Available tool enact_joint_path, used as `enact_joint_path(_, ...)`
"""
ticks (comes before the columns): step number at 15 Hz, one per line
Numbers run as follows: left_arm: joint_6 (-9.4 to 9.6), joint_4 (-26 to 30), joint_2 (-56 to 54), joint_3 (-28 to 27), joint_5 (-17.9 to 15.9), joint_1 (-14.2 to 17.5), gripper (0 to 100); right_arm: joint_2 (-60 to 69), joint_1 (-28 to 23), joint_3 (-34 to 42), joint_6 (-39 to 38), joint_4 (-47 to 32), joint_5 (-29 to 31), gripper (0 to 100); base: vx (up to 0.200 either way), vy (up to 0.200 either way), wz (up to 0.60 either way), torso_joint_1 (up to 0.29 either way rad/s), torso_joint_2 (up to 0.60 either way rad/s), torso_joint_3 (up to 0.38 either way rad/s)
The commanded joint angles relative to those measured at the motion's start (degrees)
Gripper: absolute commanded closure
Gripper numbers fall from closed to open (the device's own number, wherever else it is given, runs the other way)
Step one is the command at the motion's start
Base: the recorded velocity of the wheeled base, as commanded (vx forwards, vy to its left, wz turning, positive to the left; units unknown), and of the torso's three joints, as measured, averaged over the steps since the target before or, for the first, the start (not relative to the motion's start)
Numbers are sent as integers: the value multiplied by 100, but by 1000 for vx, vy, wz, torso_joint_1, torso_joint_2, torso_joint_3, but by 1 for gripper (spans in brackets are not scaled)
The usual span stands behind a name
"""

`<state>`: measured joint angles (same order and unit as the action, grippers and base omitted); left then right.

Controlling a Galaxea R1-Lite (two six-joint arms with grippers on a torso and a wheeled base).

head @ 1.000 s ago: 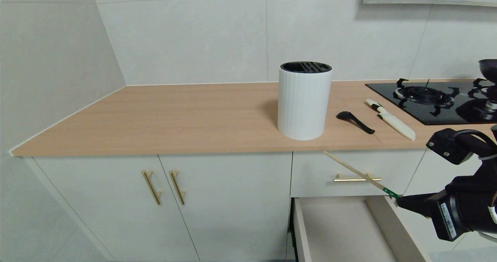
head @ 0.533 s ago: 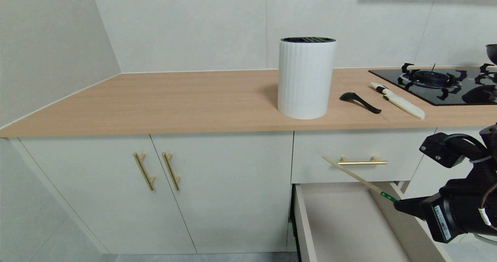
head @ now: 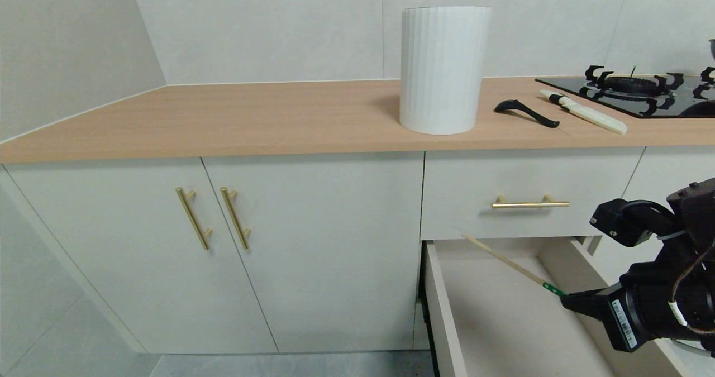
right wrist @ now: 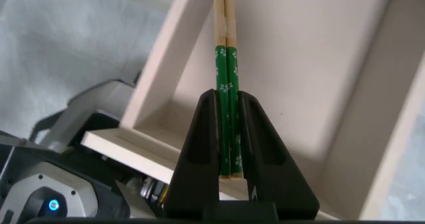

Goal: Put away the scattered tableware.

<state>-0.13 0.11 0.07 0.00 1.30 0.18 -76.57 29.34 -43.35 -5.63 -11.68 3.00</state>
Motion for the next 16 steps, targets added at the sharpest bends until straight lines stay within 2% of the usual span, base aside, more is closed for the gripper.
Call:
enact_joint_path(1, -4, -2, 1, 0, 1, 8, 0, -104, 1, 2, 1, -1, -1, 100, 0, 0, 0, -46, 154, 115)
enact_joint_path(5, -4, -2, 1, 0, 1, 8, 0, -280, 10, 46, 45, -1, 8, 100, 0, 0, 0, -10, 35, 21)
enact_joint_path(11, -4, -2, 1, 0, 1, -1, 0, -1352, -51, 2, 71, 25, 17, 100, 0, 0, 0, 0, 0, 0)
enact_joint_path(15, -4, -2, 1, 0, 1, 8, 0, -2407, -157, -77, -237, 641, 60, 100, 0, 0, 0, 0, 0, 0)
enact_joint_path(16, -4, -2, 1, 0, 1, 8, 0, -2749, -183, -130, -544, 1071, 78, 100, 0, 0, 0, 0, 0, 0)
